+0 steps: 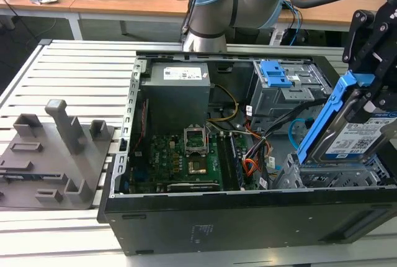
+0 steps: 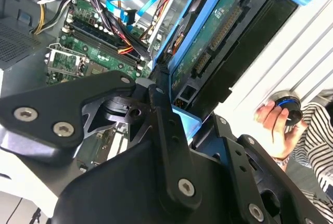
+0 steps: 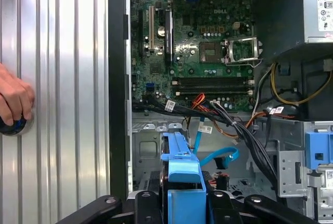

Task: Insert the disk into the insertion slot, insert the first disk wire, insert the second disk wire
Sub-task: 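Insert the disk into the insertion slot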

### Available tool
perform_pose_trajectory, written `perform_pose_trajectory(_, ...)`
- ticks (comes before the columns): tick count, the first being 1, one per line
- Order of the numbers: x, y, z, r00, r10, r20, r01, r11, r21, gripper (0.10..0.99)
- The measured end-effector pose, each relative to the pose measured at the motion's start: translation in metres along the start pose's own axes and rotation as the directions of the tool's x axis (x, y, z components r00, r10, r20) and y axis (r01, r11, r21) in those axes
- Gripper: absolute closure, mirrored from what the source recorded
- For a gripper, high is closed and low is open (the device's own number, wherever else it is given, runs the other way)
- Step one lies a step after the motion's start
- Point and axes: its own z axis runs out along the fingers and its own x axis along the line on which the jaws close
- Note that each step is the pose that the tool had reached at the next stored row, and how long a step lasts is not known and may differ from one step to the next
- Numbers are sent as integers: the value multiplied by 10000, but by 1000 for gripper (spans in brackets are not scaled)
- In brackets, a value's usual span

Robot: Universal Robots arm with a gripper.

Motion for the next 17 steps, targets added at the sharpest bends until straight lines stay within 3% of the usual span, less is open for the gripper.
perform_pose_trajectory(10,-15,0,63,9999,-134,66,134,9999,-1,722)
perform_pose_trajectory(17,-15,-3,187,9999,-147,67,147,9999,-1,722)
